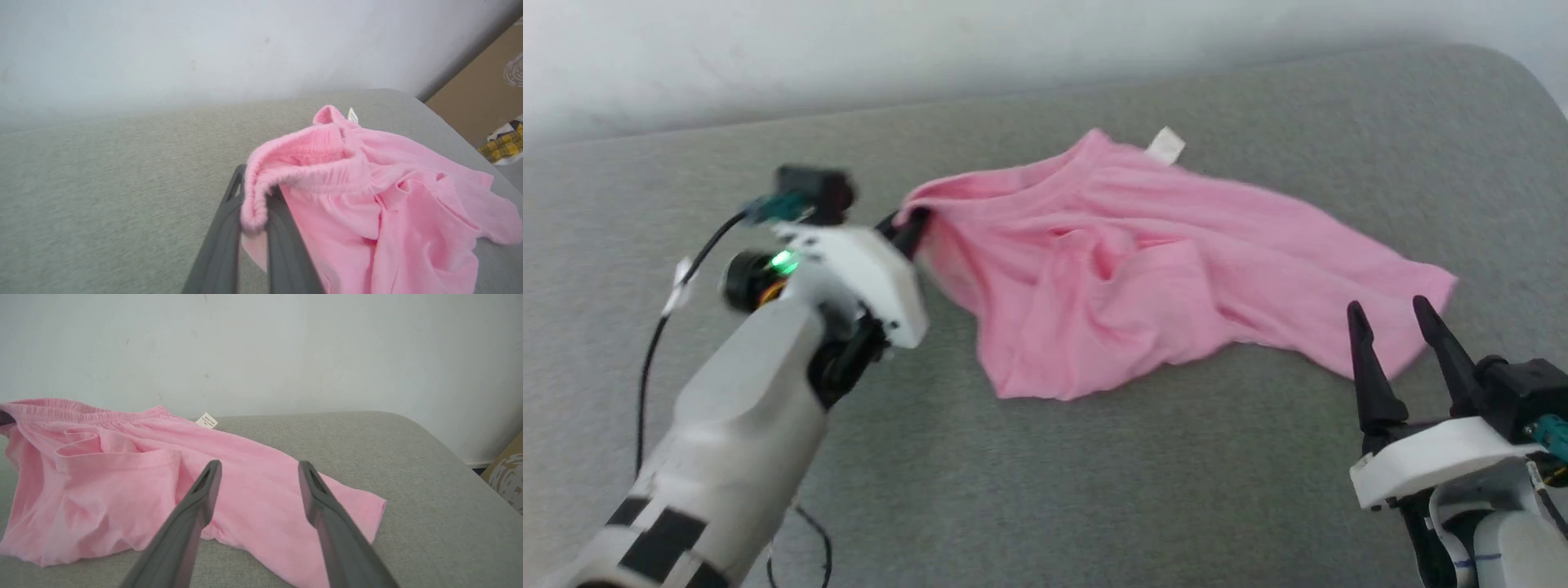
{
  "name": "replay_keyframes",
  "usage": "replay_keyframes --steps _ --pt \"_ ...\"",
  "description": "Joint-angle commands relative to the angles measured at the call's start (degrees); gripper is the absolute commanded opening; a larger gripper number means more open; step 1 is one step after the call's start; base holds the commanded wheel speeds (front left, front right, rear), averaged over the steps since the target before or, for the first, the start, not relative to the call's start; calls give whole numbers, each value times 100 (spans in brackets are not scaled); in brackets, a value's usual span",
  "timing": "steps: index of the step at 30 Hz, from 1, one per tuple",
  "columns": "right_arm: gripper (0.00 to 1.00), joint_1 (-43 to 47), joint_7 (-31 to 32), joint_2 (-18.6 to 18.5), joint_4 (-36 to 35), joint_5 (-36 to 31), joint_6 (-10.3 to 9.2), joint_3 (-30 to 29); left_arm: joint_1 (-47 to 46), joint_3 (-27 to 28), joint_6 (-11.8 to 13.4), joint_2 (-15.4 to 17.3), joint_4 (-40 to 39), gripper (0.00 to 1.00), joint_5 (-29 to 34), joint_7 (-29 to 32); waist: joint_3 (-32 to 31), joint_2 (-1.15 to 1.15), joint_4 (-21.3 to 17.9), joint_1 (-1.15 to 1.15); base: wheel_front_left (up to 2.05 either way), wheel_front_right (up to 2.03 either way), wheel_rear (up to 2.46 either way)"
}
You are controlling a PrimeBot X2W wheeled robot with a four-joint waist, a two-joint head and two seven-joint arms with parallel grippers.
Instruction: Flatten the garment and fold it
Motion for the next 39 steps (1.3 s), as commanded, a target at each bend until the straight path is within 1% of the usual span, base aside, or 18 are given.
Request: replay_keyframes --steps 1,7,9,11,12,13,17,19,20,22,24,27,29,33,36,39 --pt "100 83 51 -7 -77 -62 -5 -6 301 149 150 162 -93 0 -99 -180 -577 0 658 0 0 0 0" --pt "100 275 242 -7 -218 -91 -5 25 1635 777 908 719 -566 0 -635 -559 -831 0 1032 0 0 0 0" --pt "100 337 277 -5 -236 -91 -5 14 2115 874 1172 781 -758 0 -792 -542 -876 0 1124 0 0 0 0" --pt "100 389 309 -3 -231 -83 -5 29 2500 887 1340 795 -1016 0 -880 -522 -896 0 1203 0 0 0 0" --pt "100 408 320 -2 -222 -77 -5 50 2636 873 1364 796 -1166 32 -885 -557 -902 0 1241 0 0 0 0" --pt "100 425 325 -1 -210 -70 -5 60 2732 881 1405 779 -1308 100 -883 -636 -905 0 1295 0 0 0 0" --pt "100 454 362 -36 -175 -84 -5 189 2819 819 1520 776 -1801 100 -483 -1139 -969 0 1501 0 0 0 0" --pt "100 416 397 -91 -191 -95 -5 325 2807 858 1524 773 -2089 100 -101 -1317 -1000 0 1597 0 0 0 0" --pt "100 374 429 -127 -201 -94 -5 428 2831 919 1568 761 -2224 100 111 -1349 -1011 0 1644 0 0 0 0" --pt "100 247 554 -232 -208 -76 -5 729 2888 1196 1665 734 -2728 100 854 -1363 -1014 0 1753 0 0 0 0" --pt "100 49 727 -367 -185 -9 -5 1141 3168 1528 1785 584 -3213 100 1503 -1365 -996 0 1855 0 0 0 0" --pt "100 -346 1094 -543 -29 131 -5 1772 3667 1771 1794 379 -3719 100 2342 -1366 -965 0 2029 0 0 0 0" --pt "100 -637 1412 -676 180 175 -5 2211 3982 1876 1758 191 -3883 100 2686 -1367 -941 0 2166 0 0 0 0" --pt "100 -1252 1904 -842 720 336 -5 2920 4397 1908 1610 -137 -3828 100 3094 -1367 -890 0 2475 0 0 0 0" --pt "100 -1691 2111 -910 1188 405 -5 3282 4520 1961 1487 -353 -3708 100 3286 -1368 -852 0 2706 0 0 0 0" --pt "100 -2060 2229 -976 1686 407 -5 3485 4570 2023 1328 -571 -3672 100 3427 -1368 -817 0 2953 0 0 0 0"
